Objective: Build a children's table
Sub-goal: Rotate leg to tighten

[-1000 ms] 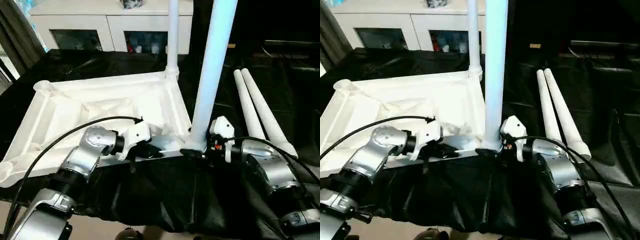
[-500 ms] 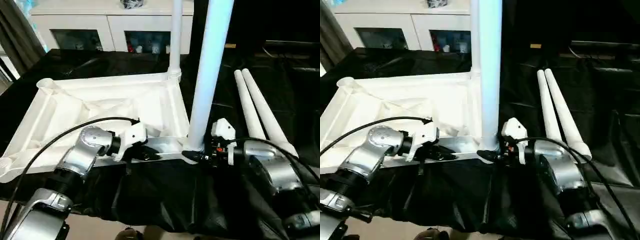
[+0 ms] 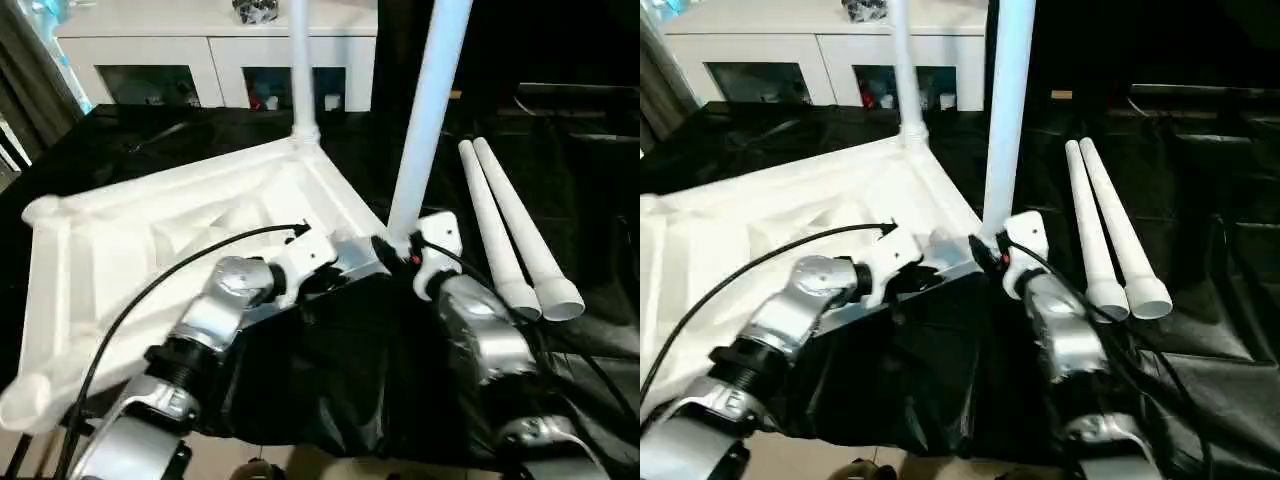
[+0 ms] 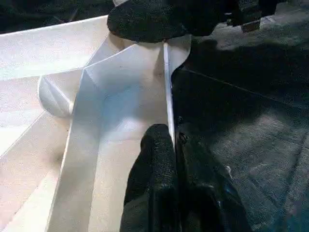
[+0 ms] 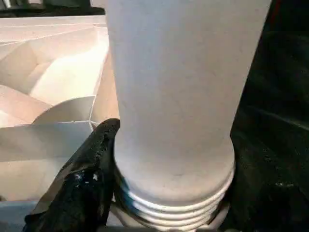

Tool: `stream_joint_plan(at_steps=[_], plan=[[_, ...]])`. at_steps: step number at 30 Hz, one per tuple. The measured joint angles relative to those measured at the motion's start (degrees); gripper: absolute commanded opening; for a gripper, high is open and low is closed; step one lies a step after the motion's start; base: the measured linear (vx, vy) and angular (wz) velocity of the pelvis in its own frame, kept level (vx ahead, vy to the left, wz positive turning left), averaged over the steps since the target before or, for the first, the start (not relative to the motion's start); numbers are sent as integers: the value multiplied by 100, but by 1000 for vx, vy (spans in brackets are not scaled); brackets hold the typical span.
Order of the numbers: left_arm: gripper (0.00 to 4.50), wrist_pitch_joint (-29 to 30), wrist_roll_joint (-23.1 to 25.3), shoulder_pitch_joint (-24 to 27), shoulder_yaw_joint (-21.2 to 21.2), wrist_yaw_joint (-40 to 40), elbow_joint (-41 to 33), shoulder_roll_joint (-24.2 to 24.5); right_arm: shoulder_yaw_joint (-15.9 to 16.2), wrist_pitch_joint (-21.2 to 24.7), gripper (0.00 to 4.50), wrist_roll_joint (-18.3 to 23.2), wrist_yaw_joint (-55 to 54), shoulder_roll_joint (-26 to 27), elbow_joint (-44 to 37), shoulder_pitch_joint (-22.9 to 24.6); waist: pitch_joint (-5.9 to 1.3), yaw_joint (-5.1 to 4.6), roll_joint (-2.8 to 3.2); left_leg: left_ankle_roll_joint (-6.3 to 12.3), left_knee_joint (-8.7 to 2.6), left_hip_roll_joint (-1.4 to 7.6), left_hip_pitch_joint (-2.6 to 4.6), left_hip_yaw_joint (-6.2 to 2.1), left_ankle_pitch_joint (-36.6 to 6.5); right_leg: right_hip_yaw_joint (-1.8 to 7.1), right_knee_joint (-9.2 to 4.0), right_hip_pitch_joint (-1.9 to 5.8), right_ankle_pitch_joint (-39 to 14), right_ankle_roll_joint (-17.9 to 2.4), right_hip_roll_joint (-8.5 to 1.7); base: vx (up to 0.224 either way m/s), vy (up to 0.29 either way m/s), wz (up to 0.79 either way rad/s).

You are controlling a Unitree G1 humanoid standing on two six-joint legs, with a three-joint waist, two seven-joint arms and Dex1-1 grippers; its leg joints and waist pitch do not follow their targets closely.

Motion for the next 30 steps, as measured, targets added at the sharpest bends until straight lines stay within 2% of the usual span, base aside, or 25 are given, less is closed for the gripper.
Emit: stream_joint_plan(at_steps=[4,5,6,9,12,14,18,23,24,28,29,30], plan=[[0,-14,7,0,-13,-11,-16,-9,-51,-57,351,17,61,35,3,1,-3,3,6,0,-4,0,-3,0,0,0,0,-1,10,-16,0,0,0,0],[0,-33,9,0,-17,-39,-26,8,-55,-84,384,17,126,7,3,3,-3,4,6,0,-5,0,-6,0,0,0,-1,-3,11,-18,0,0,0,0],[0,-60,7,1,-30,-85,-43,42,-43,-115,384,17,267,-50,3,8,-2,5,6,0,-5,0,-9,0,0,0,-1,-6,12,-19,0,0,0,0],[0,-220,-42,25,-90,-338,-99,187,108,-234,403,26,821,-302,3,25,1,8,5,1,-8,0,-18,0,0,-1,-3,-11,5,-8,0,0,0,0],[0,-380,-149,105,-121,-715,-200,404,277,-249,403,90,1505,-605,-45,42,2,28,4,2,-7,1,-24,0,1,-3,-3,-12,-9,-6,0,0,0,0],[0,-507,-297,196,-116,-1068,-308,621,400,-248,403,279,2244,-913,-280,209,2,52,4,6,-4,1,-29,0,-2,-3,-6,-11,-19,-7,0,0,0,0],[0,-601,-403,207,-114,-1527,-330,862,538,-210,403,461,3126,-1214,-507,327,3,45,2,19,0,1,-32,1,3,-3,-4,-12,-19,-8,0,0,0,0],[0,-747,-574,246,-123,-2152,-320,1175,877,-55,403,637,4202,-1648,-878,453,5,43,-1,10,7,4,-29,1,-2,-3,2,-11,-18,-9,0,0,0,0],[0,-791,-581,246,-126,-2238,-305,1212,916,-12,375,670,4330,-1680,-897,453,5,42,-1,9,8,4,-29,1,-2,-3,2,-11,-18,-9,0,0,0,0],[0,-896,-683,245,-137,-2574,-264,1396,1011,148,361,739,4764,-1819,-1034,451,8,42,-6,9,9,4,-29,1,-2,-3,4,-11,-18,-9,0,0,0,0],[0,-913,-685,244,-136,-2616,-261,1421,1021,163,332,748,4817,-1825,-1044,451,10,43,-10,9,9,5,-29,1,-2,-3,4,-11,-18,-10,0,0,0,0],[0,-935,-689,239,-137,-2648,-240,1430,1029,179,332,754,4860,-1826,-1047,449,10,42,-10,9,9,6,-29,1,-2,-3,3,-11,-18,-10,0,0,0,0]])
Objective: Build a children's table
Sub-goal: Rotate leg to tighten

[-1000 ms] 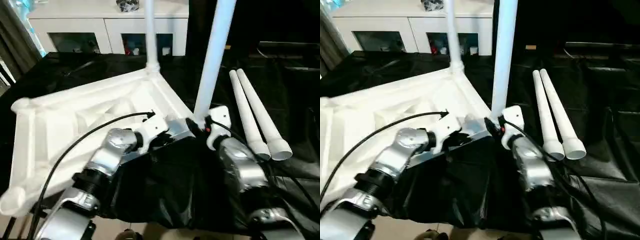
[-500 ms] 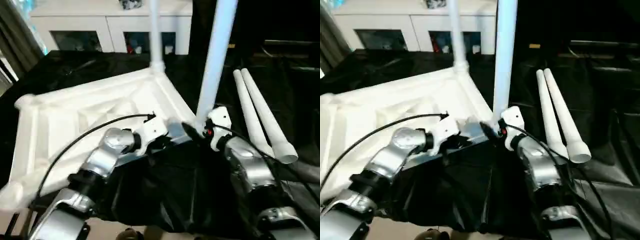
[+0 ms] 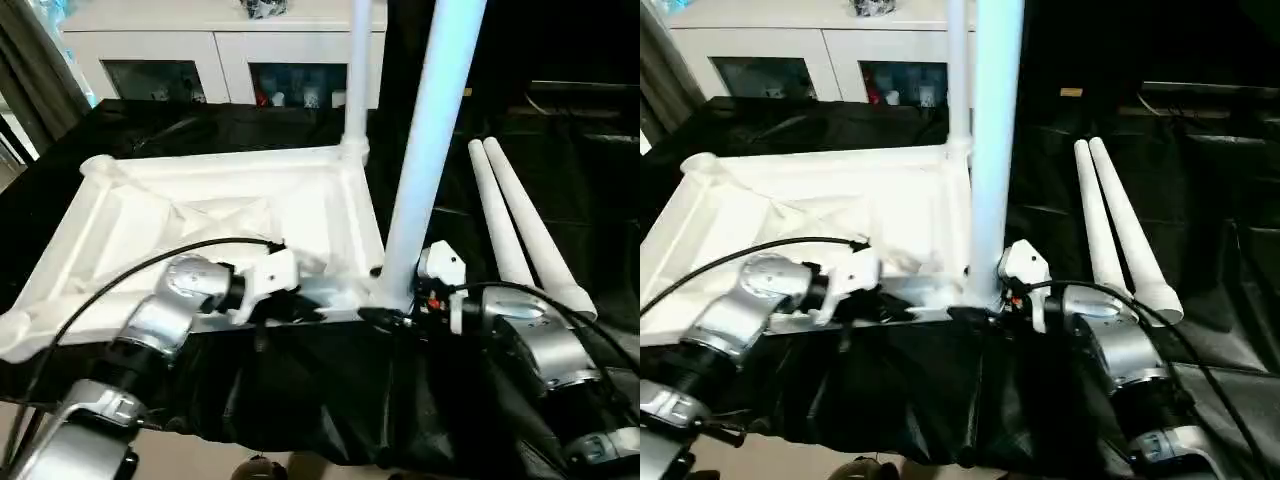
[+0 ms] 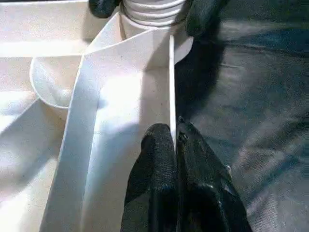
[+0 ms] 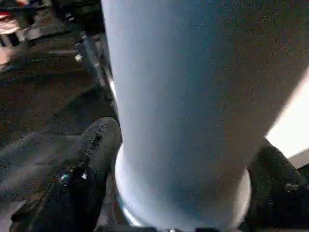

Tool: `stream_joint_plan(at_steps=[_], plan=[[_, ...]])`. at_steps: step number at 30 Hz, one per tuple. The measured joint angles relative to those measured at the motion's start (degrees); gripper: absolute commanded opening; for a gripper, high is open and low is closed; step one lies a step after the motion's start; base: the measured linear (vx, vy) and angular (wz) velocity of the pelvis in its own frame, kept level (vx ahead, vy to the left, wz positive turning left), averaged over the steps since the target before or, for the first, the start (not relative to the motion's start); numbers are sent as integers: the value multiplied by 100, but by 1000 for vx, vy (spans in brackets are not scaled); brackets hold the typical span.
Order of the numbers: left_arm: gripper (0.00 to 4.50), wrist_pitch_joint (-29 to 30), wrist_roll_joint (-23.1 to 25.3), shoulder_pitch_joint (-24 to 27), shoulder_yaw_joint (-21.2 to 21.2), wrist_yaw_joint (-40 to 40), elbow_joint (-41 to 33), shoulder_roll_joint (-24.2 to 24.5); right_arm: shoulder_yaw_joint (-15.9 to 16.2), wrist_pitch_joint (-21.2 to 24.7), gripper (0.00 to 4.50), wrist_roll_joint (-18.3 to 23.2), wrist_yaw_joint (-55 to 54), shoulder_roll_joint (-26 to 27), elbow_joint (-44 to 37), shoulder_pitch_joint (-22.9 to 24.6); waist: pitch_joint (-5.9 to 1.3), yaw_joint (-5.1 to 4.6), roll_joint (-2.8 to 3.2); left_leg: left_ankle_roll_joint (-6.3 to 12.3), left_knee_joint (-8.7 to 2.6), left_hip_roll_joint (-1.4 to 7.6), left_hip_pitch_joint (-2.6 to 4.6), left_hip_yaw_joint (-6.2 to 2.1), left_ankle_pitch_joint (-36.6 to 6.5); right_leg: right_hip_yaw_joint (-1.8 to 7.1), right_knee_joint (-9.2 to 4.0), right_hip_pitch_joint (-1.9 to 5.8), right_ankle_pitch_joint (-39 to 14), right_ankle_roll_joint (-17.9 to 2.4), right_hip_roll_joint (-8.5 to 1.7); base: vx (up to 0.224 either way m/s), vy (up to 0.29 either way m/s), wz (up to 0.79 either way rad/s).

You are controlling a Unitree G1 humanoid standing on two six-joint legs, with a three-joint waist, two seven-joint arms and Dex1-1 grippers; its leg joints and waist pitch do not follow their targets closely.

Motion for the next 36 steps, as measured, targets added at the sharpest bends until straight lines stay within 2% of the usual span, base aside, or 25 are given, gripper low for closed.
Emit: stream_joint_plan(at_steps=[5,10,12,15,17,19,26,27,29,31,33,36], plan=[[0,-54,-38,-43,-1,-186,95,49,52,105,287,30,129,-49,-53,-17,0,6,-1,5,1,0,0,1,3,0,1,0,0,0,0,0,0,0],[0,-53,-25,-45,1,-84,136,-17,41,148,273,63,70,-25,-70,21,-1,33,-2,5,5,0,2,1,3,0,2,3,0,0,-1,0,0,0],[0,-42,44,-46,3,159,146,-165,-74,226,272,59,-187,70,-111,118,-2,60,-4,0,7,0,11,1,0,0,5,12,0,-1,-1,0,0,0],[0,71,234,-92,36,691,208,-355,-324,270,272,-113,-1075,423,-69,185,-11,45,-18,-2,7,0,29,1,0,2,10,24,6,-9,-1,0,0,0],[0,277,372,-123,96,1155,244,-565,-527,243,272,-308,-2062,835,83,150,-13,-12,-22,-5,3,-2,51,1,0,5,5,38,-1,3,-2,-26,-1,-2],[0,454,461,-135,125,1517,245,-744,-646,256,272,-406,-2772,1110,275,32,-11,-53,-25,-5,1,-6,69,1,0,7,1,46,-5,11,-3,0,0,0],[0,924,782,-231,139,2573,330,-1430,-932,191,272,-806,-4727,1759,915,-418,-8,-83,-22,-5,-31,-15,107,1,0,8,-26,72,-8,16,-5,0,0,0],[0,938,794,-232,139,2634,330,-1475,-982,161,306,-824,-4825,1801,951,-433,-8,-80,-22,-5,-34,-16,106,1,0,8,-29,72,-8,16,-5,0,0,0],[0,937,797,-235,139,2659,329,-1501,-1015,89,341,-824,-4886,1833,982,-433,-9,-73,-19,-5,-38,-16,106,1,0,9,-31,73,-8,17,-5,0,0,0],[0,929,799,-237,136,2656,316,-1504,-1035,71,344,-803,-4874,1853,977,-433,-9,-72,-19,-5,-40,-16,103,1,0,9,-31,74,-7,17,-5,0,0,0],[0,918,801,-237,134,2614,289,-1490,-1036,32,367,-801,-4797,1834,975,-433,-9,-70,-19,-5,-44,-16,101,1,0,9,-30,73,-3,15,-5,0,0,0],[0,873,783,-221,130,2411,198,-1375,-958,-76,367,-800,-4305,1649,975,-432,-9,-64,-20,-6,-47,-16,84,1,0,8,-28,54,13,-4,-4,0,0,0]])
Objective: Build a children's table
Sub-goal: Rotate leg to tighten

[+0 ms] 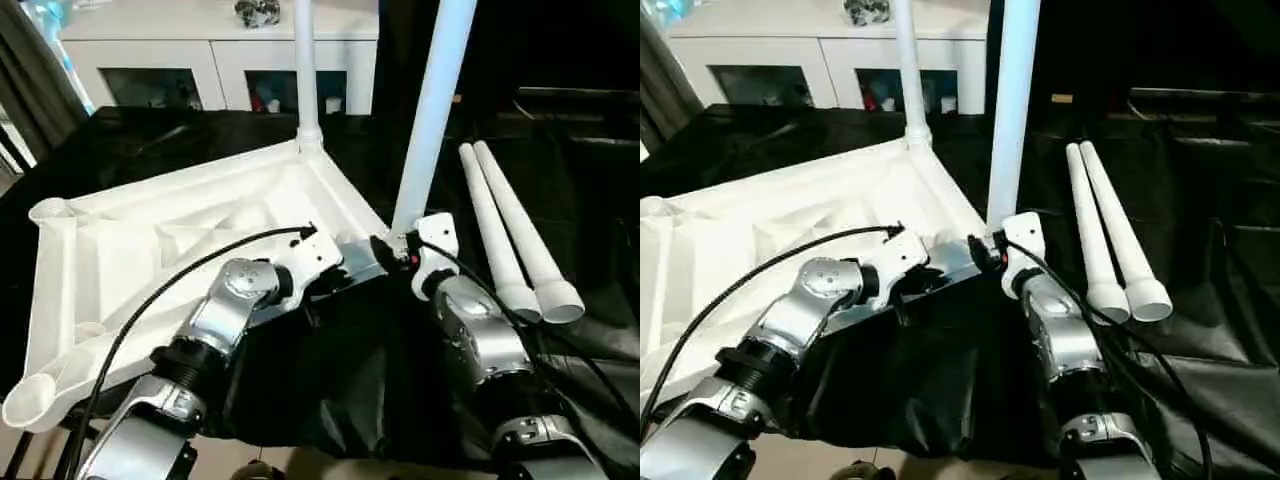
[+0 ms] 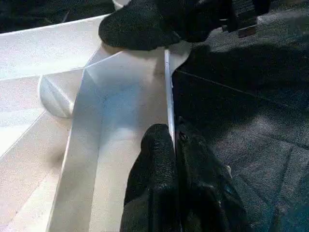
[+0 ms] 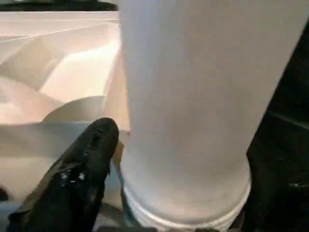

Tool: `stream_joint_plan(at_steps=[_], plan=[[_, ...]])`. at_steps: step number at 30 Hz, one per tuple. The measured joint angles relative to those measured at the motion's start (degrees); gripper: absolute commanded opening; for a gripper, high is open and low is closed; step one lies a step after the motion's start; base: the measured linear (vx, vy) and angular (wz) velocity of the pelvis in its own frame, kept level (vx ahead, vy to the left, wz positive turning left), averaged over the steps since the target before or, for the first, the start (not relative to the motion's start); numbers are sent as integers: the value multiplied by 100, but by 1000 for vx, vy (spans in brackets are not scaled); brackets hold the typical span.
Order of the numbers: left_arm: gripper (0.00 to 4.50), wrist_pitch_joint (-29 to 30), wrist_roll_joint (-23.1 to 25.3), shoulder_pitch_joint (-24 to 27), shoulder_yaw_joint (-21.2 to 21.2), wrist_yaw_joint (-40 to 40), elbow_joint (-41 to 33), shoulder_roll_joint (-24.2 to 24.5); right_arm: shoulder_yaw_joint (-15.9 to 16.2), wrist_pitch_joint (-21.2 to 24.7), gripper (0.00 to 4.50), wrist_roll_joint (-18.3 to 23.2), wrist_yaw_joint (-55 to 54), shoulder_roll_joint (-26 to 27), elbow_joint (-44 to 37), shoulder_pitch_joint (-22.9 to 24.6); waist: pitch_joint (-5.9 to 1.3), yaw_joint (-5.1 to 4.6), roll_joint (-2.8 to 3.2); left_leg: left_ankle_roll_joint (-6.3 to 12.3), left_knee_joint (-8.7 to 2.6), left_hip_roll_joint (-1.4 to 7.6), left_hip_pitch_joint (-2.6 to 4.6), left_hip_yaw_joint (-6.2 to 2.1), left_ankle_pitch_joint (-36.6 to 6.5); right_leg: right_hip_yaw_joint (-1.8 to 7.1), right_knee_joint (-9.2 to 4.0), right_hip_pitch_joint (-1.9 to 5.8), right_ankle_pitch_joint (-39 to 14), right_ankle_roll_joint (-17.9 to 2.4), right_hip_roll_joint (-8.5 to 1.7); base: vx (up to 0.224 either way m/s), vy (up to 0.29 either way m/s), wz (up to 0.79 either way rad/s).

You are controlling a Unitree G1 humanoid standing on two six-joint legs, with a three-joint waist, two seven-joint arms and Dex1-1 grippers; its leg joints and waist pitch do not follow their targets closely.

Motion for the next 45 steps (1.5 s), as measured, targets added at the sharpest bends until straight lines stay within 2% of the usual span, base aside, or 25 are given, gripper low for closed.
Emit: stream_joint_plan(at_steps=[5,14,19,22,25,28,32,36,39,42,45], plan=[[0,-185,-253,75,10,-525,-129,318,245,-175,367,140,1425,-646,-195,102,-2,22,4,13,15,16,-66,-6,9,-12,16,-51,-6,-2,11,0,0,0],[0,-499,-630,147,43,-1746,-139,939,653,-191,367,540,3248,-1263,-603,275,3,55,5,7,32,17,-78,-2,1,-12,22,-63,-15,-10,6,0,0,0],[0,-604,-686,148,-8,-2151,-134,1149,813,-203,367,574,3744,-1433,-816,386,5,55,2,5,33,17,-78,-2,0,-12,25,-63,-15,-10,6,0,0,0],[0,-690,-734,148,-13,-2351,-99,1250,894,-153,336,655,4036,-1527,-912,415,6,57,1,5,33,17,-79,-2,1,-12,24,-63,-15,-10,6,0,0,0],[0,-758,-770,148,-38,-2505,-88,1326,925,-54,331,724,4219,-1593,-993,424,6,66,0,7,33,17,-80,-2,2,-12,24,-63,-15,-10,6,0,0,0],[0,-790,-777,148,-66,-2598,-88,1373,957,8,294,755,4363,-1630,-1039,441,7,68,0,7,33,17,-79,-2,2,-12,24,-63,-15,-10,6,0,0,0],[0,-793,-777,148,-67,-2622,-85,1375,977,60,275,765,4365,-1645,-1104,466,6,72,0,6,34,17,-79,-2,1,-12,24,-63,-15,-10,6,0,0,0],[0,-751,-775,147,-54,-2498,-61,1288,921,157,274,763,4159,-1568,-1180,550,6,91,0,6,35,17,-76,-2,1,-11,25,-60,-15,-10,6,0,0,0],[0,-630,-593,-2,-31,-1824,124,1017,630,228,274,581,3001,-1121,-1008,540,4,57,-2,1,39,17,-57,-2,0,-10,32,-47,-10,-15,6,0,0,0],[0,-531,-521,-24,-21,-1525,153,885,559,221,274,471,2415,-945,-920,512,4,42,-2,0,31,13,-49,-2,0,-8,29,-40,-9,-14,3,0,0,0],[0,-61,-307,-26,131,-623,153,399,278,147,273,141,721,-258,-359,193,2,-16,10,-4,29,7,-11,-1,2,-2,24,-21,-15,0,0,0,0,0]])
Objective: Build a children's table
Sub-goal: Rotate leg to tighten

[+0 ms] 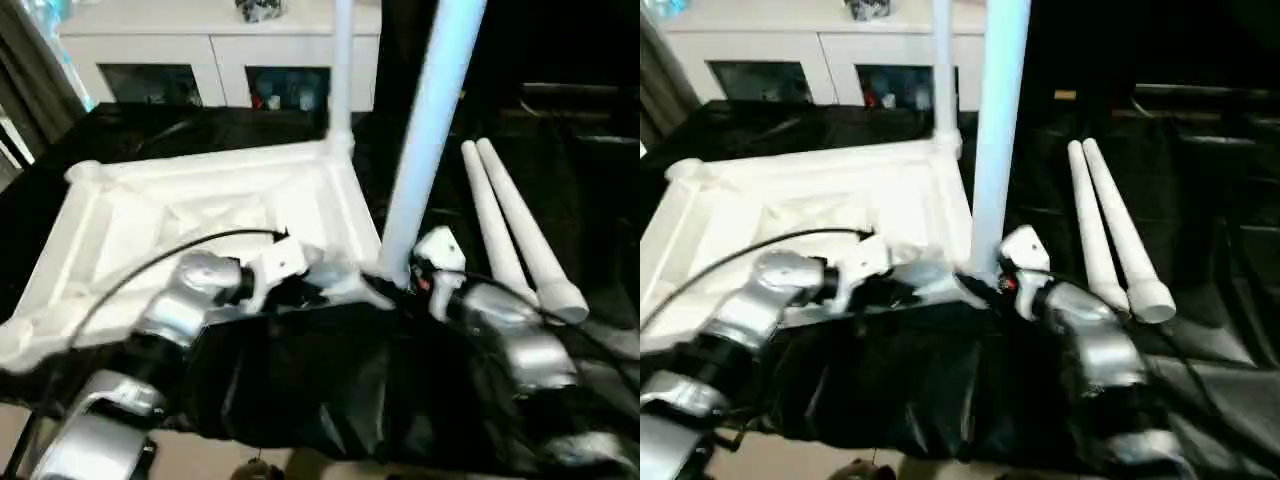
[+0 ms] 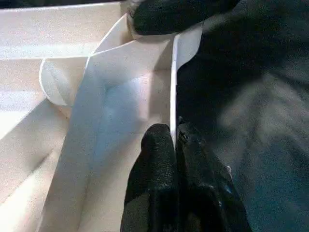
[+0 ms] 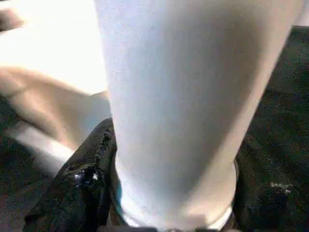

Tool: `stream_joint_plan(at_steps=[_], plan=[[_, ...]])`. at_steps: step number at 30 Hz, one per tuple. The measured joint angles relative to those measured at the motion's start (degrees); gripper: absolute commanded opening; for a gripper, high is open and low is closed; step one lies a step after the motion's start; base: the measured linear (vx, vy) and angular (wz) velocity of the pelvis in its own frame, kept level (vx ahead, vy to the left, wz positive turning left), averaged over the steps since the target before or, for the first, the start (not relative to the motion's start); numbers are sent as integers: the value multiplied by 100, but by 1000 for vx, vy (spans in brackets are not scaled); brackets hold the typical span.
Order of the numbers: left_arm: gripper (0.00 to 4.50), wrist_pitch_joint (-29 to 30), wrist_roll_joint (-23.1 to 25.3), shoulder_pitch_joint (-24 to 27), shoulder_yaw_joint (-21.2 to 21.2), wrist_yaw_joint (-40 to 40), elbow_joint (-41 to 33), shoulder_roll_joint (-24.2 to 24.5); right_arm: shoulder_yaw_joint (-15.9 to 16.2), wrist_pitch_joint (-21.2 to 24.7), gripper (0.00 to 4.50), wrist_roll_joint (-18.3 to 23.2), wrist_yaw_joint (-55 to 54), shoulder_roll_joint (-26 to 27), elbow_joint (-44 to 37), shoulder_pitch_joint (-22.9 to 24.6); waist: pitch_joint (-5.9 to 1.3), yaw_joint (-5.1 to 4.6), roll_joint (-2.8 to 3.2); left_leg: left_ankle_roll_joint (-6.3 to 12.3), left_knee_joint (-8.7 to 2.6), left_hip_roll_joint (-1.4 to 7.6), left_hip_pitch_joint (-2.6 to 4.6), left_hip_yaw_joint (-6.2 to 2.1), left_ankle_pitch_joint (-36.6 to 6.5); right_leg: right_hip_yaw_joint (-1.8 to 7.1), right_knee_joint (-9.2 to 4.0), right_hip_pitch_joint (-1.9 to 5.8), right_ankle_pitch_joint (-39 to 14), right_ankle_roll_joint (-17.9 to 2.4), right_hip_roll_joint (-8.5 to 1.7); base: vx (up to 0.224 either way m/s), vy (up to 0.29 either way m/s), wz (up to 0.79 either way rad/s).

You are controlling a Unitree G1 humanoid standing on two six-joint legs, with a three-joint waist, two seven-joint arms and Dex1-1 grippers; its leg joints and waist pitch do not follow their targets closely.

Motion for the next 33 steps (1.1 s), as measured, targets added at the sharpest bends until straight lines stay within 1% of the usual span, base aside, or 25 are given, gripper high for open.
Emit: stream_joint_plan(at_steps=[2,3,7,8,9,11,13,14,16,19,20,23,24,29,32,33], plan=[[0,159,82,-2,13,410,-4,-274,-121,17,273,-95,-686,209,254,-183,-1,-17,1,0,-6,-5,16,0,0,4,-4,17,-3,5,-2,0,0,0],[0,204,97,-2,16,554,-4,-355,-130,27,273,-132,-919,256,325,-245,-1,-25,2,0,-8,-6,19,0,0,5,-5,19,-3,6,-2,0,0,0],[0,263,133,-4,18,837,1,-488,-257,-19,273,-164,-1379,456,520,-370,-3,-26,5,0,-28,-8,24,0,0,5,-5,19,-3,7,-2,0,0,0],[0,262,162,-11,17,872,0,-513,-295,-21,329,-164,-1409,475,554,-401,-3,-23,4,0,-33,-8,23,0,0,5,-5,18,-3,7,-1,0,0,0],[0,262,190,-15,18,884,0,-528,-334,-51,329,-161,-1411,496,603,-425,-3,-21,4,0,-35,-9,24,0,0,5,-5,17,-3,7,-1,0,0,0],[0,263,216,-17,20,892,-16,-536,-364,-142,349,-147,-1405,538,671,-445,-3,-20,5,0,-38,-8,23,0,0,4,-5,17,-2,7,-1,0,0,0],[0,259,214,-16,9,846,-45,-506,-363,-194,379,-137,-1342,529,681,-442,-3,-14,4,0,-37,-8,20,0,0,4,-5,15,-1,5,-1,0,0,0],[0,223,202,-17,-24,744,-74,-428,-336,-223,388,-128,-1154,472,678,-437,-3,-18,4,0,-37,-8,15,0,0,4,-5,9,3,-1,-1,0,0,0],[0,159,147,-14,-71,570,-117,-307,-213,-272,392,-97,-726,291,632,-388,-2,-26,3,0,-36,-6,7,0,1,3,-5,0,13,-16,1,0,0,0],[0,59,84,34,-114,320,-224,-144,-111,-329,392,-55,-207,70,535,-324,-3,-16,4,1,-36,-1,-9,-1,2,0,-3,-16,3,-6,5,0,0,0],[0,-2,59,48,-121,189,-255,-38,-88,-340,392,-21,29,-55,477,-287,-3,-1,5,3,-32,3,-18,-3,2,-6,-3,-21,-3,-8,8,0,0,0],[0,-146,-75,92,-129,-238,-340,166,115,-424,392,117,907,-407,279,-198,-5,63,8,33,-15,6,-59,-5,15,-12,-3,-44,-7,-11,8,0,0,0],[0,-181,-89,100,-123,-337,-348,233,155,-452,392,134,1103,-493,254,-174,-5,67,8,36,-8,8,-64,-5,14,-12,-2,-46,-7,-12,8,0,0,0],[0,-295,-258,144,-134,-912,-347,475,360,-468,392,310,2155,-931,-42,18,-2,81,4,18,12,7,-72,0,-1,-9,1,-43,-4,-14,2,0,0,0],[0,-361,-354,164,-174,-1189,-347,588,467,-390,392,421,2726,-1190,-261,101,1,84,-1,13,14,8,-70,-1,-3,-9,6,-42,-2,-13,2,0,0,0],[0,-377,-369,164,-189,-1279,-347,637,510,-328,377,463,2917,-1275,-348,123,1,85,-1,13,15,9,-69,-1,-3,-9,8,-41,-2,-13,2,0,0,0]])
